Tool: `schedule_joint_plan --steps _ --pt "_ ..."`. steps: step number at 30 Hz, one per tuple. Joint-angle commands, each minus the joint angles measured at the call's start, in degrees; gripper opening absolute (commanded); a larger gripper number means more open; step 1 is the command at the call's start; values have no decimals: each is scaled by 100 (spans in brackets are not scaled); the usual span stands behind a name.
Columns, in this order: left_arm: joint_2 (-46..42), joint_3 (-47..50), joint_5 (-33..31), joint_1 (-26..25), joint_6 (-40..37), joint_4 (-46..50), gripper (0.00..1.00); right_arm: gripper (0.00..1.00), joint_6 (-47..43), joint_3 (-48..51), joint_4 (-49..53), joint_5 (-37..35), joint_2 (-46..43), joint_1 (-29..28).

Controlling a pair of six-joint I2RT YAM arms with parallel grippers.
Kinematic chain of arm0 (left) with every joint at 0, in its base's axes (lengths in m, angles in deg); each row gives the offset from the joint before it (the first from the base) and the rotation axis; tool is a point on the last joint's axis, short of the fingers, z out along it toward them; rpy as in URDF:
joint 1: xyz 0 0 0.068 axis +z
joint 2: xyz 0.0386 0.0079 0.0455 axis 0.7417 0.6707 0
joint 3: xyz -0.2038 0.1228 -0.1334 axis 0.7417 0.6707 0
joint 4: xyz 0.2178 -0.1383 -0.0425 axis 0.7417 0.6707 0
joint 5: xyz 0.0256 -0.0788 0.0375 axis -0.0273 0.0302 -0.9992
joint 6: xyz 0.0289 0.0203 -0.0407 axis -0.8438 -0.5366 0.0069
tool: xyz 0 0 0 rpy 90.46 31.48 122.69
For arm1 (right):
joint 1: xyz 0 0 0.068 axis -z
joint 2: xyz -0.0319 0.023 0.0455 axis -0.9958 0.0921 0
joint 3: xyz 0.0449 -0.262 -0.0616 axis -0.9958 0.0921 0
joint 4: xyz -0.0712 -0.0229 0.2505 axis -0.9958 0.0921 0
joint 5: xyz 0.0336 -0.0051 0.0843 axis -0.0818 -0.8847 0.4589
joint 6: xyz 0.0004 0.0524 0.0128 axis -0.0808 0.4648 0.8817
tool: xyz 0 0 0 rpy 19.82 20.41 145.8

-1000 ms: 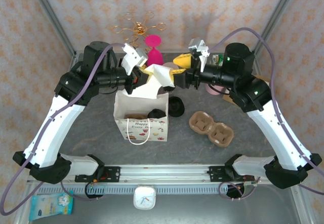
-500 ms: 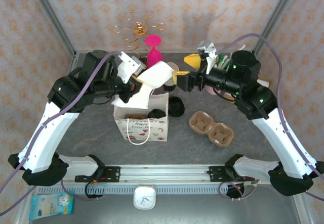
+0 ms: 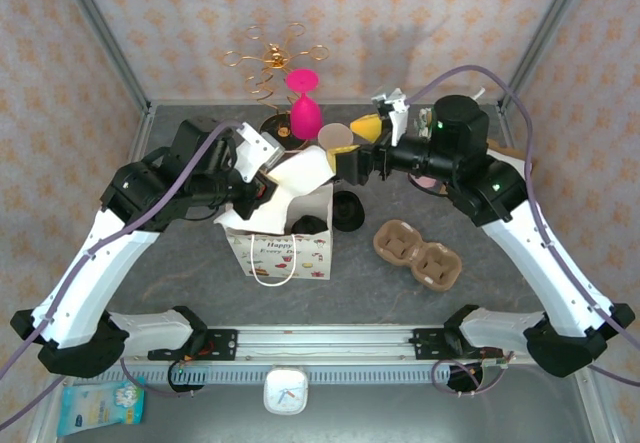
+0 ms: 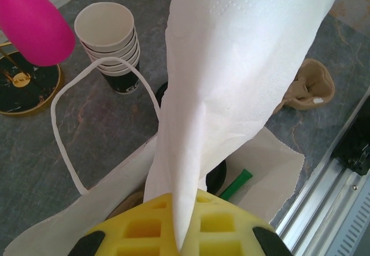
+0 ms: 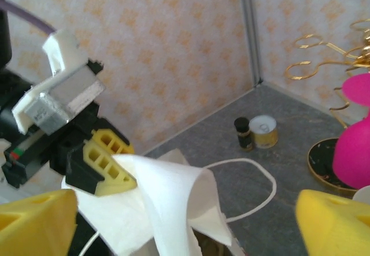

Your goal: Pack the takeout coffee

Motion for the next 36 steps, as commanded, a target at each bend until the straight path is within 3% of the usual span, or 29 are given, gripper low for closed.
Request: schedule_joint_plan --steps 1,6,11,17,21,30,36 --pt "-110 73 324 -29 -434 -233 0 100 -338 -379 535 401 295 -93" --pt "-297 299 532 -29 -856 -474 0 100 -917 -546 516 497 539 -149" --pt "-261 281 419 -28 -1111 -432 0 100 -1318 -1056 934 1371 1168 -225" --pt "-294 259 389 -31 -1336 -536 0 87 -1486 -781 1113 1546 1215 -413" --pt "-282 290 393 -28 -1418 -575 0 68 -1548 -624 1161 1445 1149 -413" --pt "-403 640 344 -20 -1344 -1056 0 2 -1068 -544 811 1025 840 -553" --pt "-523 960 408 -20 -1313 -1522 0 0 -778 -432 728 502 566 -893"
